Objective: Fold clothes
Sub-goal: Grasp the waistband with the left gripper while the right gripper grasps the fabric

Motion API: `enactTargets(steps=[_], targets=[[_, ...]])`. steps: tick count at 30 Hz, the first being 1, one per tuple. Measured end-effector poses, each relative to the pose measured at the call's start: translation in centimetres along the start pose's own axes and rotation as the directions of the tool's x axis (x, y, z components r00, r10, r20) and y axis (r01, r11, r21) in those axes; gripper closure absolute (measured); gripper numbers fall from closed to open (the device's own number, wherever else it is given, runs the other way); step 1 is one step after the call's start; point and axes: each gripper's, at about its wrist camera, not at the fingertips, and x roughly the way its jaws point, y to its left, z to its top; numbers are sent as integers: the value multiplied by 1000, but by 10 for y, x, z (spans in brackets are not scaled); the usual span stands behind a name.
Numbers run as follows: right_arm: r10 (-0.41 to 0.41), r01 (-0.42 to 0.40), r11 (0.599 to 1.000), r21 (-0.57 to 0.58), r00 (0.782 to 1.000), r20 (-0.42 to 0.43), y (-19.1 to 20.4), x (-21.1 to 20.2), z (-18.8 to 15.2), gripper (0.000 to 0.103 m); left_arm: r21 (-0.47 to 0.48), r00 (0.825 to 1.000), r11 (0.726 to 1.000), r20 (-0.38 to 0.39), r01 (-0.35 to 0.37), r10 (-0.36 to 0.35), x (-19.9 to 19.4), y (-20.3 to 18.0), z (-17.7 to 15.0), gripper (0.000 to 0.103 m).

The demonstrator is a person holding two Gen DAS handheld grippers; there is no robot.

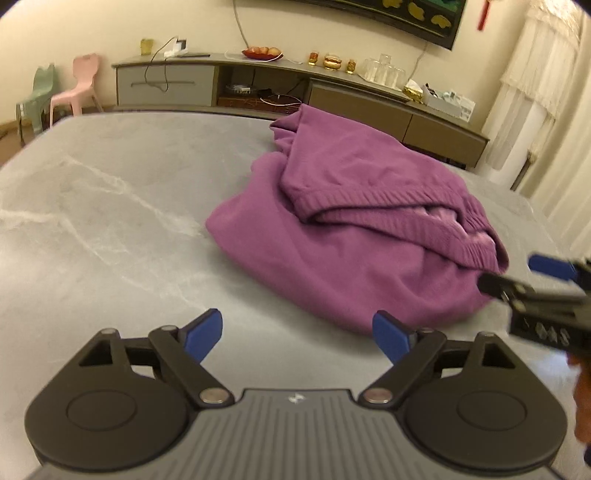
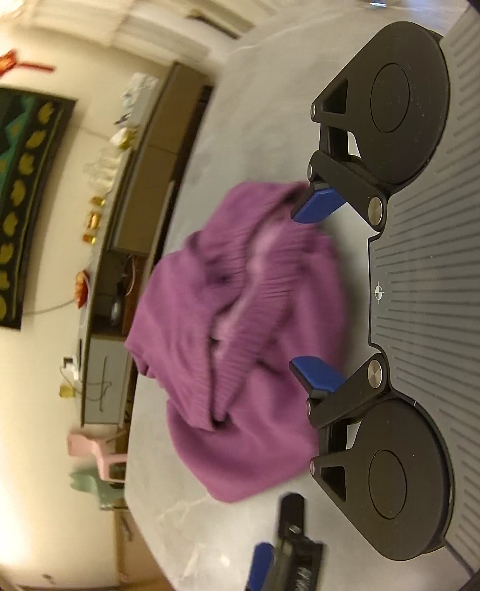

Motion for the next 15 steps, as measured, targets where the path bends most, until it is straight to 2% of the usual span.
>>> enactTargets(steps=[5,6,8,9,10,12,15], targets=[[20,-29,992,-122,997,-72,21,72,29,18,-160,993,982,-41,100,-108,13,31,8,11],[28,-40,989,-142,996,-82,23,84,29,20,-192,990,974,-47,119,-130,15,37,10,10],[66,-76,984,-159,995,-69,23,93,31,39,-246,987,959,-46,139,-155,18,47,12,10],[87,-95,985,-146,994,-58,21,90,34,71,-262,988,956,-38,133,-148,17,49,12,10],[102,-105,988,-116,994,-37,18,82,39,93,-277,990,953,-29,127,-140,16,51,12,10],[134,-133,990,-43,991,29,14,54,49,95,-307,991,943,5,127,-132,9,57,14,10],[280,-284,958,30,955,99,22,-2,45,96,-349,988,924,69,153,-138,-5,66,16,10]])
